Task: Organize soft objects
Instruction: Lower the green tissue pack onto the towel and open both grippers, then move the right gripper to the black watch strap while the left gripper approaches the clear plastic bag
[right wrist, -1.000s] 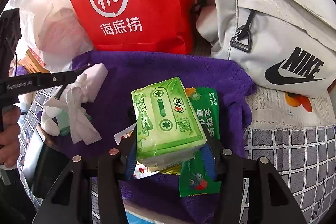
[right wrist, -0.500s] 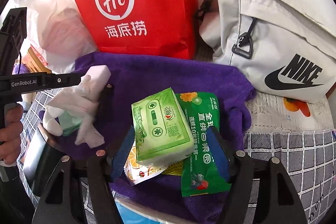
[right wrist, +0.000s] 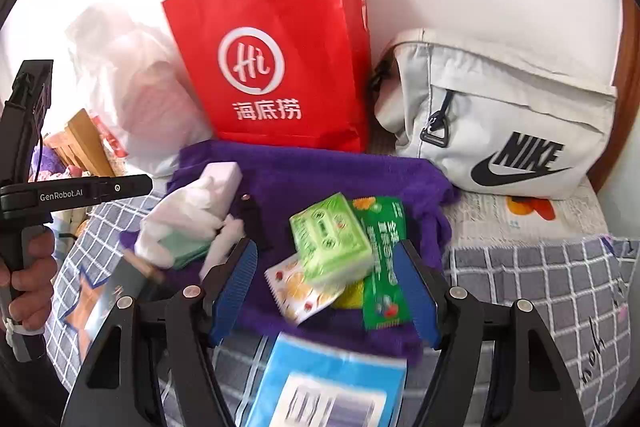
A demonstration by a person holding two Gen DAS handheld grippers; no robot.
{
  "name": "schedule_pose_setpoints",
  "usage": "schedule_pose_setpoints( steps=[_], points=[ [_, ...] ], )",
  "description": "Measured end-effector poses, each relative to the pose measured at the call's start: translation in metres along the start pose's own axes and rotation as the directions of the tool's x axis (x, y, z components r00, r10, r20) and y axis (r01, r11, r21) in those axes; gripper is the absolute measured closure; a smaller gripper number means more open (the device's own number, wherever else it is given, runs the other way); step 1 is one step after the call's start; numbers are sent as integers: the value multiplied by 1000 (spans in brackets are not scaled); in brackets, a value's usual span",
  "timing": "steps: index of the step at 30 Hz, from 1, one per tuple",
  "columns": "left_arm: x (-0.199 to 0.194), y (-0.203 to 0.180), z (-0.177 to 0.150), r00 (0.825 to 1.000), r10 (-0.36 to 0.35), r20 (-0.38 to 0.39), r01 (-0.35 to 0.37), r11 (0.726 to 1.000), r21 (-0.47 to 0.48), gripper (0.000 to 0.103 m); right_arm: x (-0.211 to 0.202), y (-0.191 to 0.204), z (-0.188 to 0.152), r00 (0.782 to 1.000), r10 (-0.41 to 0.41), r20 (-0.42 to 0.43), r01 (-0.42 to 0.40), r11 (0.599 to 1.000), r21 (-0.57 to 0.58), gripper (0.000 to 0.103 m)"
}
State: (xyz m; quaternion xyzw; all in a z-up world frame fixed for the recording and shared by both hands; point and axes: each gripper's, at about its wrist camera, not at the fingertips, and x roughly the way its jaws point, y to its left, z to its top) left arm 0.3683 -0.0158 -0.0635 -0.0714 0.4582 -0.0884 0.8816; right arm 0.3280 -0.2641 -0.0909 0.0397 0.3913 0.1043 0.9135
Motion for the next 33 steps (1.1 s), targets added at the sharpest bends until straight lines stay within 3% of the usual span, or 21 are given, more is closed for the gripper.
schedule_pose_setpoints(
  steps=[4, 7, 12, 14, 25, 28, 30, 33],
  points=[
    [-37, -6, -16, 999, -7, 38, 6, 1000, 15, 71, -27, 10, -17, 1000, 19, -8, -19, 1000, -8, 33],
    [-60, -9, -30, 998, -3, 66, 1, 999, 32, 60, -51, 24, -38, 1000, 10, -6, -10, 1000, -23, 35],
    [-92, -6, -66, 996, 7, 94, -10, 999, 37, 60, -81, 43, -77, 1000, 25, -16, -26, 999, -31, 61],
    [-99, -3, -83, 996, 5, 88, -9, 999, 44, 60, -90, 52, -98, 999, 44, -30, -45, 998, -37, 62],
    [-93, 13, -161, 1000, 7, 17, -8, 1000, 16, 60, -108, 91, -185, 993, 67, -94, -76, 993, -92, 64],
    [-87, 16, -177, 1000, 7, -7, -6, 1000, 18, 60, -101, 96, -198, 992, 64, -112, -75, 992, -99, 68],
    [-83, 18, -187, 1000, 10, -20, -10, 1000, 24, 60, -92, 100, -207, 989, 60, -132, -74, 992, -103, 77],
    [-80, 23, -196, 999, 12, -33, -12, 1000, 20, 60, -80, 103, -214, 986, 55, -157, -73, 992, -106, 79]
  ],
)
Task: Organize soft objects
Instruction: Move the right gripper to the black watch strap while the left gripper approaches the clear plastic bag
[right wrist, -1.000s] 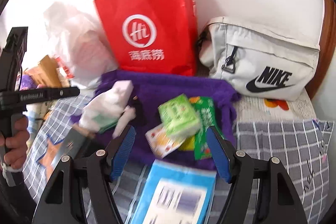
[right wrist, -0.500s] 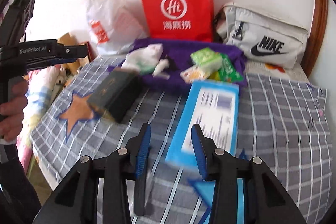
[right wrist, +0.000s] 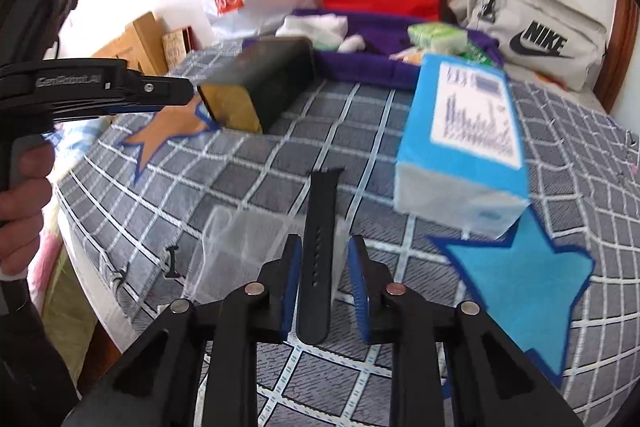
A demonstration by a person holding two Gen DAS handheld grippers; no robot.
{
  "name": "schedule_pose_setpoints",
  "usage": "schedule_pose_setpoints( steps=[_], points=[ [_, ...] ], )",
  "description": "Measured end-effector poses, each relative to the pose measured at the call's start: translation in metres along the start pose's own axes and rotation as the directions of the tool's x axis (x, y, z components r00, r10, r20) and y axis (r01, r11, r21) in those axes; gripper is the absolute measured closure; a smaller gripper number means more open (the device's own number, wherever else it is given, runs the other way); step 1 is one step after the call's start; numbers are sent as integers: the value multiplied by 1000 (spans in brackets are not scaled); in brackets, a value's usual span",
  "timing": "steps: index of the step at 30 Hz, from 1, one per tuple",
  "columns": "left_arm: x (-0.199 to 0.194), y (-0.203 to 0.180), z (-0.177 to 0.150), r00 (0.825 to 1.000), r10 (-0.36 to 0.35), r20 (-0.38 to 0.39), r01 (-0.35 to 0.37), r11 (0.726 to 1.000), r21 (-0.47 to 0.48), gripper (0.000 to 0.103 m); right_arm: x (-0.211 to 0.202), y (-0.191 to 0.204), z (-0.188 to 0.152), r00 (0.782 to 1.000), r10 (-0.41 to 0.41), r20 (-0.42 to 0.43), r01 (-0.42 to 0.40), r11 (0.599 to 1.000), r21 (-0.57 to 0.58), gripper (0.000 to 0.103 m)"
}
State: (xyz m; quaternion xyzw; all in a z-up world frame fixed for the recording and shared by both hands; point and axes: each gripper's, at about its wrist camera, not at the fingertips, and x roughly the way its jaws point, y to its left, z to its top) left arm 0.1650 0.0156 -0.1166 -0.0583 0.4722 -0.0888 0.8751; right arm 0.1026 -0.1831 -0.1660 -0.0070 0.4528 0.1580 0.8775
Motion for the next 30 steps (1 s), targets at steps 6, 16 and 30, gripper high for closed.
schedule_pose_setpoints(
  steps=[6, 16, 30],
  points=[
    [3, 6, -7, 1000, 3, -12, -3, 1000, 5, 60, 25, 10, -3, 999, -15, -43, 14, 1000, -20, 79],
    [8, 6, -17, 999, -10, -33, 10, 1000, 5, 60, 30, 20, 1, 997, -65, -30, 62, 994, -89, 82],
    [27, -15, -58, 989, -53, -138, 52, 999, -12, 60, -27, -8, -28, 998, -35, 42, 36, 999, -26, 98]
  ],
)
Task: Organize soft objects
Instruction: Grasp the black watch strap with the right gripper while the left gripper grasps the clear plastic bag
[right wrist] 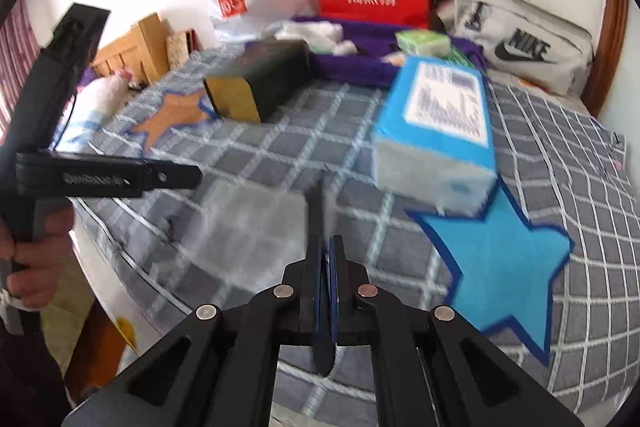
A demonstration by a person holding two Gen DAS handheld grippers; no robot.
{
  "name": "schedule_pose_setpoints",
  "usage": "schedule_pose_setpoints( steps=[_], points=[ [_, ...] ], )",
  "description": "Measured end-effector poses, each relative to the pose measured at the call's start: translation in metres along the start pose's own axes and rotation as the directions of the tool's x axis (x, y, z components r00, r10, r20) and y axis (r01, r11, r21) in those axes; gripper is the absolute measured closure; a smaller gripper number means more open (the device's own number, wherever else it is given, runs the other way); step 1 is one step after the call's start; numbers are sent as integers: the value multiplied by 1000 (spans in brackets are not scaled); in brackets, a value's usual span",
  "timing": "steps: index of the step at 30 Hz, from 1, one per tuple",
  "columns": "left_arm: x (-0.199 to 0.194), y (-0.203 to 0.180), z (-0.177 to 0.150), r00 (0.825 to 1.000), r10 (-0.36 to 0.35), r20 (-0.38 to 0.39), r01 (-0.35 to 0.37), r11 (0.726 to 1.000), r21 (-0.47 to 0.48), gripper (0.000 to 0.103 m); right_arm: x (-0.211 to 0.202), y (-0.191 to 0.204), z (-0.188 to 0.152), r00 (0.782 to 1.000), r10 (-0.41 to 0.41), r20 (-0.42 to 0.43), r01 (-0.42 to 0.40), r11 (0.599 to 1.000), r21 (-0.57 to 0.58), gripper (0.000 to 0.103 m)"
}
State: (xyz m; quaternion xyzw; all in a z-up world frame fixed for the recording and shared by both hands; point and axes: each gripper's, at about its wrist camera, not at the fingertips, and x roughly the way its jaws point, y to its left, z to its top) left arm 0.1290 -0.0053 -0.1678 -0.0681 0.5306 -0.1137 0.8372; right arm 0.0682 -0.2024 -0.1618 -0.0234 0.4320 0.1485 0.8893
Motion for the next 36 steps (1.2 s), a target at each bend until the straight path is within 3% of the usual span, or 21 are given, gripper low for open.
schedule_pose_setpoints(
  steps=[4, 8, 9, 14, 15, 16, 21, 26, 29, 31, 36],
  points=[
    [6, -4, -5, 1000, -11, -22, 10, 1000, -13, 60, 8, -8, -13, 999, 28, -28, -28, 1000, 7, 95],
    [6, -3, -6, 1000, -7, -30, 7, 1000, -24, 60, 13, -8, -13, 999, 54, -8, -54, 999, 5, 58],
    [6, -3, -6, 1000, -7, -29, 6, 1000, -26, 60, 15, -7, -12, 999, 52, 0, -52, 999, 4, 57],
    [7, -3, -7, 999, 12, -31, -13, 1000, -20, 60, 38, -10, -7, 1000, 23, -5, -23, 1000, 8, 68],
    [7, -3, -8, 999, 13, -33, -13, 1000, -21, 60, 38, -9, -6, 1000, 19, 13, -20, 1000, 1, 79],
    [8, -2, -8, 999, 13, -34, -14, 1000, -22, 60, 39, -8, -7, 1000, 19, 13, -19, 1000, -7, 83],
    [9, -3, -8, 1000, 6, -29, -6, 1000, -28, 57, 26, -14, -7, 999, 27, 37, -27, 1000, -5, 83],
    [12, -10, -7, 998, -53, -40, 52, 998, -35, 56, 6, -28, -12, 997, 6, 71, -8, 999, 38, 83],
    [18, -22, -6, 996, -68, -49, 67, 997, -31, 47, 2, -39, -17, 998, -21, 61, 17, 998, 57, 83],
    [22, -33, -5, 997, -60, -51, 59, 998, -23, 33, 0, -50, -23, 997, -54, 52, 49, 995, 83, 83],
    [36, -64, -2, 999, 16, -43, -15, 1000, 26, 18, -2, -68, -33, 996, -75, 40, 69, 991, 118, 83]
  ],
)
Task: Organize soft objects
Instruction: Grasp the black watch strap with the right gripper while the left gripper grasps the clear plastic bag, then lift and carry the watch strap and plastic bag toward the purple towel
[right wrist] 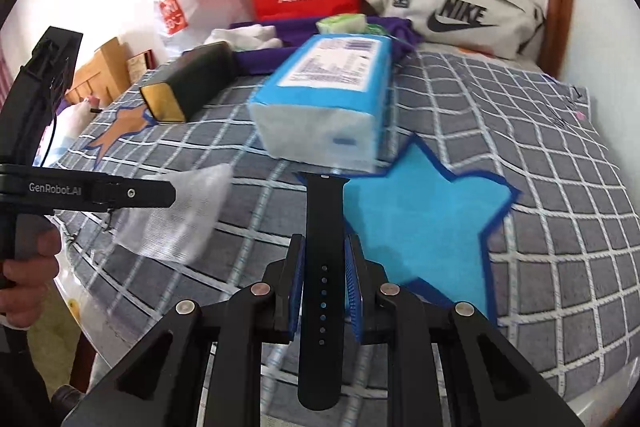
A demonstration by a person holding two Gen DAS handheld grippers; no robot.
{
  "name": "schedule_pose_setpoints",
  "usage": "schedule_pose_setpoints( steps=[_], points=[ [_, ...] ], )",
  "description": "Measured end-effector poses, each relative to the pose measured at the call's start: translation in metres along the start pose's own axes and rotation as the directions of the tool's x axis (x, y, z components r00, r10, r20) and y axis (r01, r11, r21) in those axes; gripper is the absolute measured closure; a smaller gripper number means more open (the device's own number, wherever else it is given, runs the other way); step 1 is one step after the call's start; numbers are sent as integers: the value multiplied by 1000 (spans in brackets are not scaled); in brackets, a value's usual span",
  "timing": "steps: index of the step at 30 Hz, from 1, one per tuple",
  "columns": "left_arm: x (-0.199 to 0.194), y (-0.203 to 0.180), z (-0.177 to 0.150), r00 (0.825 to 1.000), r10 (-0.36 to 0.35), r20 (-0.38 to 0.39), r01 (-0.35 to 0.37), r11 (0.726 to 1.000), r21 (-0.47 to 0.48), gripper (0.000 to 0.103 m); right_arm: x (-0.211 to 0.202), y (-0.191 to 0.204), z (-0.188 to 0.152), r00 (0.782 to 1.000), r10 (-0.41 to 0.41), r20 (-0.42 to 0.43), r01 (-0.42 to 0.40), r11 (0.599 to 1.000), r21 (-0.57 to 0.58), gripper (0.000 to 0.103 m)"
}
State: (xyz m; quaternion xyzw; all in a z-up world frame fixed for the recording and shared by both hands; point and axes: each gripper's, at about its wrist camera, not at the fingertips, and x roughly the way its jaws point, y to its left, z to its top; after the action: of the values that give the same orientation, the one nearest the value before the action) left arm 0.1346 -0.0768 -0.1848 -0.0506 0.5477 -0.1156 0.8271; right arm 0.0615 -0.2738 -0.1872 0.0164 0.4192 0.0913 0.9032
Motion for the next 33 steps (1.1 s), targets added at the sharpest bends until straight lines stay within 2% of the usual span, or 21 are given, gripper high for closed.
schedule_pose_setpoints(
  steps=[4, 6, 9, 14, 18, 23, 25, 27, 30, 33],
  points=[
    [7, -16, 0, 999, 50, 3, -50, 998, 39, 6, -3, -10, -5, 1000, -9, -2, 9, 1000, 6, 83],
    [14, -27, -1, 995, 98, 3, -98, 992, 86, 1, -4, -15, -6, 1000, -4, -4, 4, 1000, 13, 83],
    [21, -39, -4, 985, 171, 21, -172, 973, 152, 0, -2, -20, -10, 1000, 5, -13, -5, 1000, 23, 83],
    [21, -42, -4, 984, 175, 43, -180, 970, 162, 1, 1, -26, -12, 999, 28, -18, -27, 999, 41, 83],
    [16, -46, -7, 985, 158, 65, -167, 969, 179, 19, -2, -28, -12, 1000, 22, -16, -21, 999, 39, 83],
    [10, -57, -12, 990, 116, 82, -132, 964, 230, 57, -3, -28, -12, 1000, 11, -17, -10, 999, 44, 83],
    [8, -58, -11, 992, 98, 74, -113, 964, 240, 80, -4, -28, -12, 1000, 6, -16, -6, 999, 46, 83],
    [8, -56, -10, 996, 76, 55, -87, 970, 226, 91, -5, -26, -12, 1000, 4, -15, -3, 999, 47, 83],
    [4, -46, -9, 999, 42, 24, -46, 980, 192, 95, -8, -25, -11, 1000, 5, -17, -4, 999, 51, 83],
    [-3, -34, -9, 999, 44, 21, -47, 986, 163, 95, -12, -22, -6, 1000, 17, -15, -16, 998, 57, 83]
  ],
)
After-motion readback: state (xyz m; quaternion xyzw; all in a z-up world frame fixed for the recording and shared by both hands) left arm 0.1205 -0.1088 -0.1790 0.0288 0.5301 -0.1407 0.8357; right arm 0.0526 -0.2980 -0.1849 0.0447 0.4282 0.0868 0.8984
